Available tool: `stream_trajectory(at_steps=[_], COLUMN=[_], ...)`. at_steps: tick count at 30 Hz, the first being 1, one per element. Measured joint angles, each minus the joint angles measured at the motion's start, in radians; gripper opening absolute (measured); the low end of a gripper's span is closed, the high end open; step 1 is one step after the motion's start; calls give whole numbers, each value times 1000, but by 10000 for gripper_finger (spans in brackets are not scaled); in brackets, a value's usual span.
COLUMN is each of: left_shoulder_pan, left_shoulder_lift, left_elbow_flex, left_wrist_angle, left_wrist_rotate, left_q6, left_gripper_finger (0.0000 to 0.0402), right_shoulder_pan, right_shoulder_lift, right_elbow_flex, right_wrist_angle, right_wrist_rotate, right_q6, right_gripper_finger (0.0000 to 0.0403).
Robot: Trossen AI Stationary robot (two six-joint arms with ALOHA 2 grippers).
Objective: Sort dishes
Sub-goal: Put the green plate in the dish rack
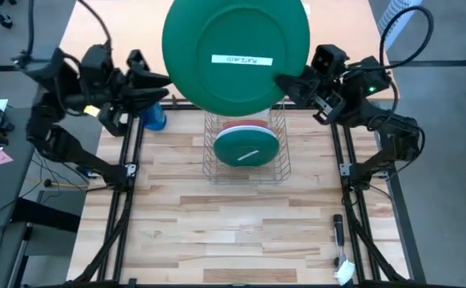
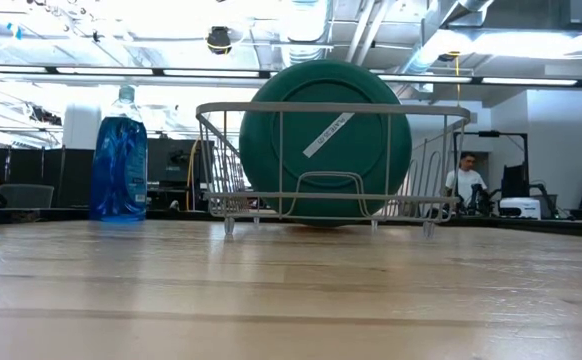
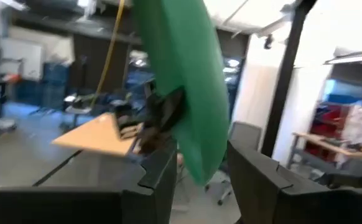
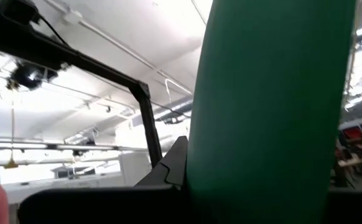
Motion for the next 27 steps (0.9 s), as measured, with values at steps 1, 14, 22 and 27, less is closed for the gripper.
stream_trajectory(at_steps=[1, 14, 22, 27], left_shoulder_pan=[0, -1, -1, -1], left_shoulder_lift=[-13, -92, -46, -23], left_elbow_flex=[0, 0, 0, -2], left_wrist_angle=[-31, -357, -435, -437], left_wrist_rotate=[-21, -169, -173, -176], left_q6=[-3, -158, -160, -142], left_gripper_finger=[135, 139, 139, 139], right_shoulder_pan=[0, -59, -25, 17], right_shoulder_lift=[-8, -181, -210, -202], right_elbow_flex=[0, 1, 2, 0], right_wrist_angle=[-19, -523, -746, -946], right_wrist_rotate=[-1, -35, -63, -66], right_q6=[-8, -16, -13, -13], right_gripper_finger=[51, 51, 51, 51])
